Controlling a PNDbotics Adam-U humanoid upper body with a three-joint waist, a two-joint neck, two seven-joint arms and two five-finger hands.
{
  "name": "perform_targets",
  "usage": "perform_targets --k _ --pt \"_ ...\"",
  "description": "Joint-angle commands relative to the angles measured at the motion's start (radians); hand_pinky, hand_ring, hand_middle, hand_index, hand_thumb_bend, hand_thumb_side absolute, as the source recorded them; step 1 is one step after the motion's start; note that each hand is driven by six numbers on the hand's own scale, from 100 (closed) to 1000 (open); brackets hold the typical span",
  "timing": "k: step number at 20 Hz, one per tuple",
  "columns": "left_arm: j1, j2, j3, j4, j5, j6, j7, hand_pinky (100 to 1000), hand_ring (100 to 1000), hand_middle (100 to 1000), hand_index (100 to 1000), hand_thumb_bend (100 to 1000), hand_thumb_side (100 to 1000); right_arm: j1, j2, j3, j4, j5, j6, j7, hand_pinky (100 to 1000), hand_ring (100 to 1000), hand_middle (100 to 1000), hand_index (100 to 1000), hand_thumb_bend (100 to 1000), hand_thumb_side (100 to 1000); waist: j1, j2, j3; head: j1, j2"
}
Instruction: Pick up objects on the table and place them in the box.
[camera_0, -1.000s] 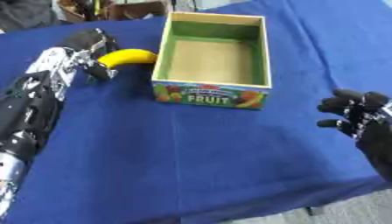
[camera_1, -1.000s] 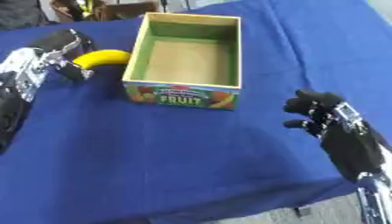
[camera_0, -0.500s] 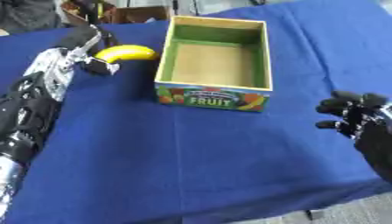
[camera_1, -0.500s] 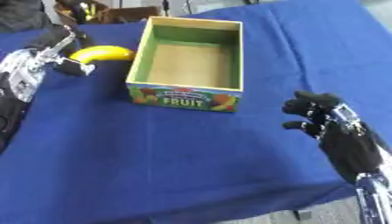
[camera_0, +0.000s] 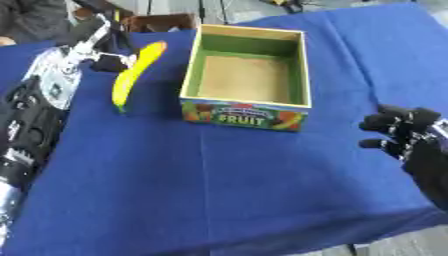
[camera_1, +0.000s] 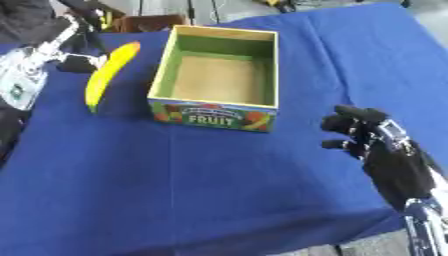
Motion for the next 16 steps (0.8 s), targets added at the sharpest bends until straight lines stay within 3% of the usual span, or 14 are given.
perform_targets --k 1,9,11,15,16 --pt "-0.022 0.038 -0.008 -0.063 0.05 -0.004 -0.013 394 344 308 527 100 234 -0.001 -0.017 -0.005 -0.02 -0.013 -0.002 -0.003 735 839 748 863 100 844 -0.005 -0.022 0.001 -0.003 0.005" --pt "-0.013 0.041 -0.023 -0.074 0.026 0.023 -0.064 450 408 382 605 100 231 0.002 -0.021 -0.004 -0.02 -0.021 -0.002 -0.002 735 839 748 863 100 847 -0.007 -0.032 0.002 -0.005 0.005" --pt "-0.011 0.04 -0.028 -0.059 -0.011 0.039 -0.081 517 484 469 690 292 327 0.002 -0.021 -0.004 -0.019 -0.021 -0.001 -0.002 735 840 748 863 100 852 -0.006 -0.033 0.005 -0.005 0.005" --pt "-0.004 0.028 -0.03 -0.026 -0.088 0.087 -0.116 537 538 533 733 416 421 0.0 -0.02 -0.003 -0.019 -0.021 0.001 0.0 735 840 748 863 100 854 -0.006 -0.032 0.008 -0.007 0.005" --pt "-0.001 0.024 -0.029 -0.017 -0.101 0.104 -0.121 535 543 544 740 482 463 0.0 -0.02 -0.003 -0.019 -0.021 0.001 0.0 735 840 747 863 100 854 -0.006 -0.032 0.009 -0.008 0.005"
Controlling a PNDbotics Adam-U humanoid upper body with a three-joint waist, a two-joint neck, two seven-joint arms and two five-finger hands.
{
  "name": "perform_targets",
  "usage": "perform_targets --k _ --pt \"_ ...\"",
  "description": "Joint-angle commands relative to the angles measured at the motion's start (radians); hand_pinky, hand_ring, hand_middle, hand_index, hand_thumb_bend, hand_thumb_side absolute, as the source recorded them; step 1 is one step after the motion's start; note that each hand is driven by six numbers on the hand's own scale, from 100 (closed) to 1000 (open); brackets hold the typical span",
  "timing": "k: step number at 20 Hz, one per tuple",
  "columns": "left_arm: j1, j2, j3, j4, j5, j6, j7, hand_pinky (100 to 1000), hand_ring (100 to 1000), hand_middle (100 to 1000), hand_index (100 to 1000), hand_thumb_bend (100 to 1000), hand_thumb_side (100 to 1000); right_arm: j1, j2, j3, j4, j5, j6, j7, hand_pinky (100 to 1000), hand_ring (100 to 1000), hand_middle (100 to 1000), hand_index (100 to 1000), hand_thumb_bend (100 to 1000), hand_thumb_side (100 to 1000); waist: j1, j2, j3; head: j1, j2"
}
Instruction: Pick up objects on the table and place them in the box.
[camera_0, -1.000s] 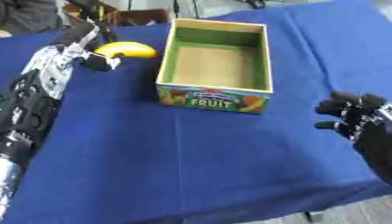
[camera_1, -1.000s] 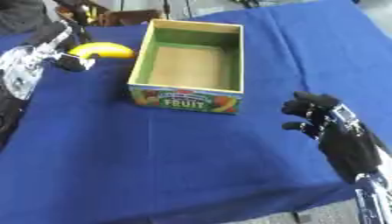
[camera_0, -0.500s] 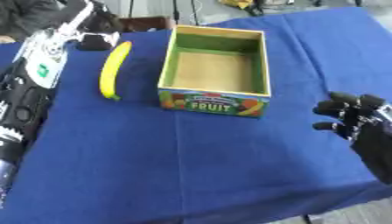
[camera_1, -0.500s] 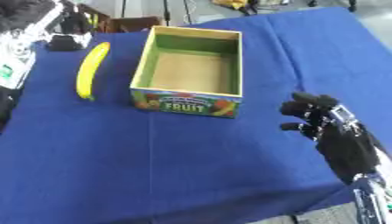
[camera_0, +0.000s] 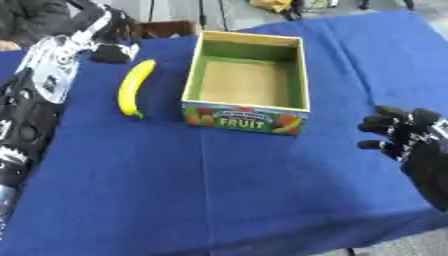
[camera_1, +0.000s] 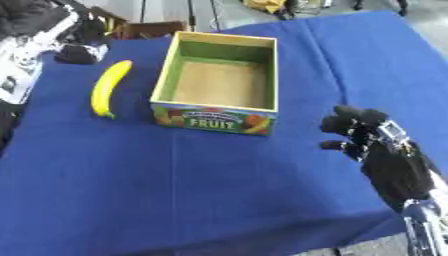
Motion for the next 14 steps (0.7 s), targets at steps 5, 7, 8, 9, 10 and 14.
perform_targets --k 5,7,8,9,10,14 --pt "0.001 -0.006 -0.001 0.037 -0.083 0.111 -0.019 517 539 561 752 592 537 -0.008 -0.016 -0.004 -0.018 -0.003 0.002 0.0 736 840 747 863 100 855 -0.003 -0.014 0.003 -0.005 0.005" --pt "0.007 -0.017 -0.004 0.049 -0.098 0.131 -0.018 511 536 563 755 611 547 -0.007 -0.015 -0.004 -0.018 -0.002 0.002 0.0 736 840 747 863 100 855 -0.003 -0.014 0.003 -0.005 0.005" --pt "0.011 -0.021 -0.005 0.057 -0.105 0.14 -0.019 501 530 562 757 627 560 -0.007 -0.015 -0.004 -0.018 -0.001 0.002 0.0 735 840 747 863 100 855 -0.003 -0.013 0.003 -0.005 0.005" --pt "0.015 -0.026 -0.006 0.065 -0.113 0.148 -0.019 497 528 561 758 635 565 -0.007 -0.014 -0.004 -0.018 -0.001 0.003 0.0 736 840 747 863 100 855 -0.003 -0.012 0.004 -0.005 0.005" --pt "0.018 -0.03 -0.006 0.072 -0.12 0.155 -0.02 493 526 560 757 638 568 -0.007 -0.013 -0.004 -0.018 0.0 0.003 0.0 736 840 747 863 100 855 -0.003 -0.012 0.004 -0.005 0.005" --pt "0.029 -0.042 -0.004 0.096 -0.137 0.176 -0.016 482 519 555 756 643 575 -0.007 -0.011 -0.005 -0.018 0.001 0.004 -0.001 736 840 747 863 100 857 -0.002 -0.01 0.004 -0.007 0.005"
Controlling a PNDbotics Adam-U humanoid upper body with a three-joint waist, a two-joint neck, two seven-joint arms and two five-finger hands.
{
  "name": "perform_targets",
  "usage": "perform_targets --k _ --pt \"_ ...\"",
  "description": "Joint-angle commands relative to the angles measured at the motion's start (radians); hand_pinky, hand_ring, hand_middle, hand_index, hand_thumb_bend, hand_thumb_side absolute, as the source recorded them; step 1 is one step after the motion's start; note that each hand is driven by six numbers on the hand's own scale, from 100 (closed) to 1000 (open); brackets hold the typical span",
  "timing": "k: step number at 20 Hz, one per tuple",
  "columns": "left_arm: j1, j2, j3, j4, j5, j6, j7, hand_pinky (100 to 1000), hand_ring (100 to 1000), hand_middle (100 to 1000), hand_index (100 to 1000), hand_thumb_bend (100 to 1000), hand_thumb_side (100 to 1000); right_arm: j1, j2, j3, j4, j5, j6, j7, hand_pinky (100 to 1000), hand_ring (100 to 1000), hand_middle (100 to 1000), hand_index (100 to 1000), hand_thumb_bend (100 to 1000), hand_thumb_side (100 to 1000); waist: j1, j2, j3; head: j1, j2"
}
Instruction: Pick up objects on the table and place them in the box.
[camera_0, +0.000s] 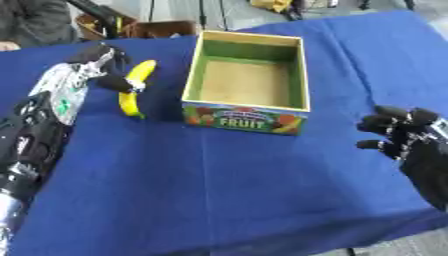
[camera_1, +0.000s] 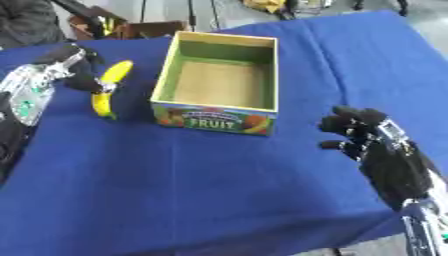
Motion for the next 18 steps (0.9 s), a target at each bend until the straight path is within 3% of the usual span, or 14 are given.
perform_targets --k 1,9,10,12,13,14,18 --pt "-0.01 0.009 0.002 0.008 -0.016 0.018 0.004 482 519 555 756 644 575 -0.007 -0.011 -0.005 -0.018 0.002 0.003 0.0 736 840 747 863 100 857 -0.002 -0.011 0.001 -0.003 0.005" --pt "0.002 -0.002 -0.001 0.037 -0.03 0.023 -0.007 458 500 546 754 649 555 -0.007 -0.008 -0.005 -0.018 0.004 0.004 0.001 736 839 747 863 100 858 -0.003 -0.008 0.0 -0.005 0.005" --pt "0.002 -0.003 -0.001 0.039 -0.031 0.022 -0.01 441 485 533 743 566 485 -0.007 -0.008 -0.005 -0.019 0.004 0.004 0.001 736 839 746 863 100 858 -0.003 -0.008 0.0 -0.005 0.005" --pt "0.003 -0.004 -0.002 0.04 -0.033 0.022 -0.013 435 479 528 739 541 461 -0.006 -0.008 -0.005 -0.019 0.004 0.004 0.001 736 839 746 863 100 858 -0.003 -0.008 0.0 -0.005 0.005" --pt "0.002 -0.003 -0.001 0.039 -0.035 0.023 -0.013 404 453 497 708 388 331 -0.006 -0.008 -0.005 -0.019 0.004 0.004 0.001 735 839 746 863 100 858 -0.004 -0.008 0.0 -0.005 0.005" --pt "0.001 -0.003 -0.001 0.038 -0.036 0.025 -0.011 385 435 478 688 312 282 -0.006 -0.007 -0.004 -0.019 0.004 0.004 0.001 736 839 746 863 100 858 -0.004 -0.008 0.0 -0.005 0.005" --pt "-0.004 -0.001 0.002 0.025 -0.029 0.032 0.006 336 389 430 634 154 221 -0.005 -0.008 -0.004 -0.019 0.002 0.003 0.001 735 839 746 863 100 858 -0.005 -0.011 -0.001 -0.005 0.005"
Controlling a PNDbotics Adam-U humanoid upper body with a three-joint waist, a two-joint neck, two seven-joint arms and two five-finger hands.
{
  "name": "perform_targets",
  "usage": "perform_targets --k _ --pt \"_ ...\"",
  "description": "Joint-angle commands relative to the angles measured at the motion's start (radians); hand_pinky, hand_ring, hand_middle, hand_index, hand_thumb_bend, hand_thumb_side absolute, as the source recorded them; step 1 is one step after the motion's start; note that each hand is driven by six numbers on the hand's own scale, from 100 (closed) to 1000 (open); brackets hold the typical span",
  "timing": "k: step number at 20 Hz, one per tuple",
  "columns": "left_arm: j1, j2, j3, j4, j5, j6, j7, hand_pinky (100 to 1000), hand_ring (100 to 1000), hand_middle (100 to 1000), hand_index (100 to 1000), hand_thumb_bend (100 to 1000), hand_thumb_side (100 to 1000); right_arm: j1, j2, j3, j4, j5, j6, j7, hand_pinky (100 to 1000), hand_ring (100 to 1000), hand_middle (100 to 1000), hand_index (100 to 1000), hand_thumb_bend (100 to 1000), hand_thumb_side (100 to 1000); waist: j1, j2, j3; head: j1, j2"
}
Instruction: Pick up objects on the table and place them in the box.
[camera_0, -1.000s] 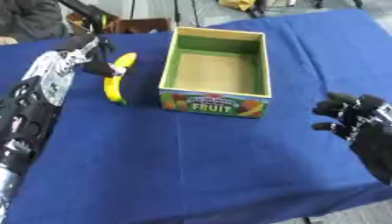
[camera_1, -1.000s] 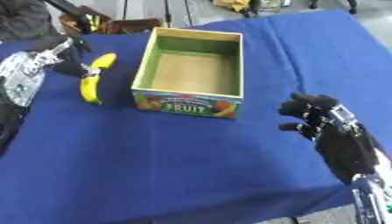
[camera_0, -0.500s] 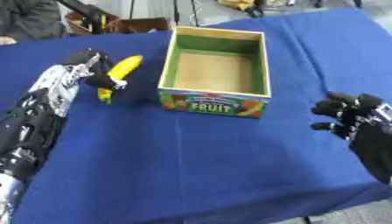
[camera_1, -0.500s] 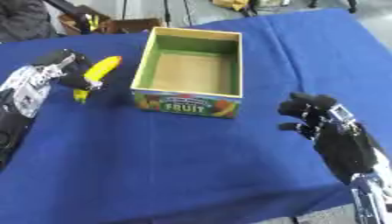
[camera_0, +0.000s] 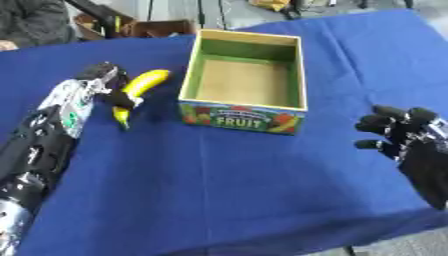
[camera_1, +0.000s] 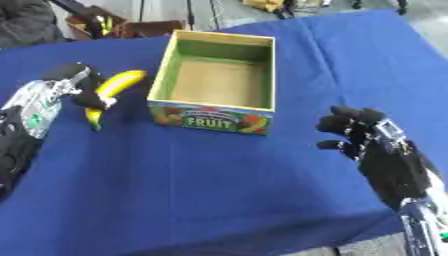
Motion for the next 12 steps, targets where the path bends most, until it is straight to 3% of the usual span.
perform_targets --k 1,3,12 --pt "-0.017 0.024 0.002 -0.015 0.003 0.006 0.014 332 386 426 628 139 216 -0.005 -0.009 -0.004 -0.019 0.002 0.0 0.0 735 839 746 863 100 858 -0.004 -0.014 0.0 -0.002 0.005" --pt "-0.022 0.028 0.003 -0.025 0.011 0.01 0.023 326 379 416 618 100 206 -0.004 -0.01 -0.004 -0.019 0.0 0.0 0.0 735 839 746 863 100 858 -0.005 -0.016 0.0 -0.002 0.005" --pt "-0.066 0.063 0.012 -0.085 0.051 0.01 0.019 323 371 400 598 100 202 0.0 -0.015 -0.004 -0.018 -0.005 0.0 -0.001 735 839 746 862 100 858 -0.005 -0.028 0.001 -0.003 0.005"
